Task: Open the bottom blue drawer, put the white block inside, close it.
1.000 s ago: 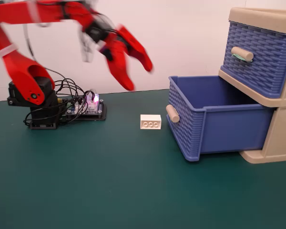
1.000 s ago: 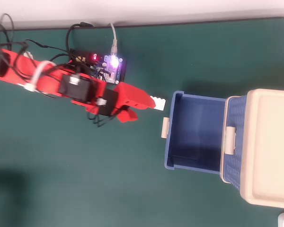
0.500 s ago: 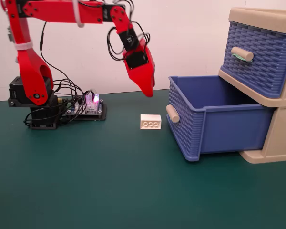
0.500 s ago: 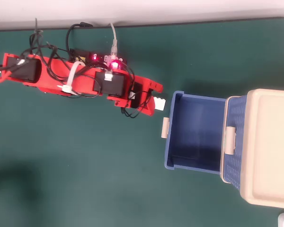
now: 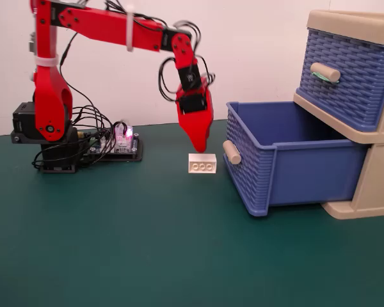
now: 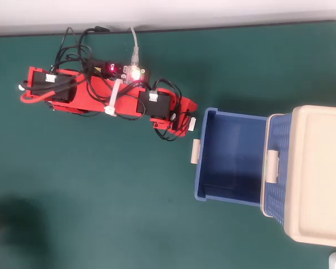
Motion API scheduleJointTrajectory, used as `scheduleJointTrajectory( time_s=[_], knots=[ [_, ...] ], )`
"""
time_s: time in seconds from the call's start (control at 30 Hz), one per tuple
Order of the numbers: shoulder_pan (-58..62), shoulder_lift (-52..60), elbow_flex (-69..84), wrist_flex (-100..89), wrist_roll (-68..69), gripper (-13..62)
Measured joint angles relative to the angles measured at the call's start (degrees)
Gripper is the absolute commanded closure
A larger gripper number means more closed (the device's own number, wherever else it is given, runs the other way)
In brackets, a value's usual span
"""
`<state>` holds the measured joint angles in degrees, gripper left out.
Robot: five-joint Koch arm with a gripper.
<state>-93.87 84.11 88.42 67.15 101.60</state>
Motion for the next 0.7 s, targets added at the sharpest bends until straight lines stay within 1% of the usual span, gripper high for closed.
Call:
scheduleJointTrajectory(
  time_s=[0.33,0.57,0.63,0.7],
  knots=[
    [0.09,-8.79,0.00,-0.09,2.55,15.9],
    [0.09,-9.58,0.35,-2.11,2.72,16.4],
    [0.09,-9.58,0.35,-2.20,2.72,18.9],
    [0.09,-9.58,0.35,-2.20,2.55,23.3]
  ],
)
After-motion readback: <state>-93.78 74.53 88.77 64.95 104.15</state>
